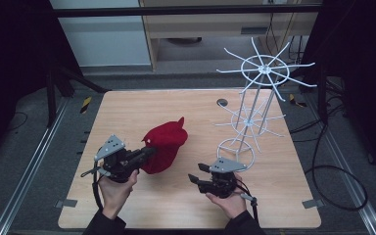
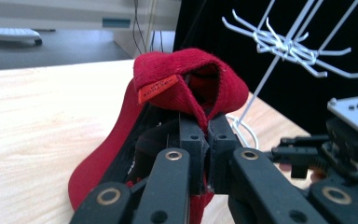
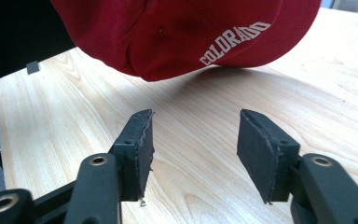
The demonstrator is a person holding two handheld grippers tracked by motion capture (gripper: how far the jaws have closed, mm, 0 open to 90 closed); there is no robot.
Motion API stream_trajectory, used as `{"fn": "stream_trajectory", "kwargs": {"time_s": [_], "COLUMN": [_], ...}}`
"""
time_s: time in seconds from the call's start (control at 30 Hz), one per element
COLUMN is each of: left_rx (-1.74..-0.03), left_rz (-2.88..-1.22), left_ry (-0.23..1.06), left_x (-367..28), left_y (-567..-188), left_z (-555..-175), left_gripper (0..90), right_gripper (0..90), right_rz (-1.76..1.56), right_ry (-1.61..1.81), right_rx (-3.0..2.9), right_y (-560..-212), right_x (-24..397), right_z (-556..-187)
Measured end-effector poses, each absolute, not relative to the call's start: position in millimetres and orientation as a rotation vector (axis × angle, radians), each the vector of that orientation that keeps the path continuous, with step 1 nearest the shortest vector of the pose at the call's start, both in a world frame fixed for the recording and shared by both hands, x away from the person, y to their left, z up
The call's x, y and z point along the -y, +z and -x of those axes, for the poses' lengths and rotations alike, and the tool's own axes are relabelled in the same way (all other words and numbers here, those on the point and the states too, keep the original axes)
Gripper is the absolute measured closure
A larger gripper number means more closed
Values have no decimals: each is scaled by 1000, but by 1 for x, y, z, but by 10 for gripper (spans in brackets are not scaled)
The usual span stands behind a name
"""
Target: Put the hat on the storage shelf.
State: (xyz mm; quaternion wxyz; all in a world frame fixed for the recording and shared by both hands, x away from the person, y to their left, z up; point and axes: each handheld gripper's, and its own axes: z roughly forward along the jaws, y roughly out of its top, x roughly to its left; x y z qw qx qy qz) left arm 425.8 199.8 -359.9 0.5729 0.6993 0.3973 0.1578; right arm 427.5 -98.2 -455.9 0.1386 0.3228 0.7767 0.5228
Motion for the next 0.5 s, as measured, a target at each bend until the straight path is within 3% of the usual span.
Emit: {"fn": "stream_trajectory", "kwargs": {"time_s": [0.5], "left_rx": [-912], "left_rz": [-1627], "left_ry": [415], "left_x": [-173], "left_y": [-341], "left_z": [-431], "left_gripper": [874], "right_gripper": [399], "right_rz": [-882], "right_ry": [1721], "right_rx": [-2247], "right_y": [-448], "right_x": [56], "right_z": [-429]}}
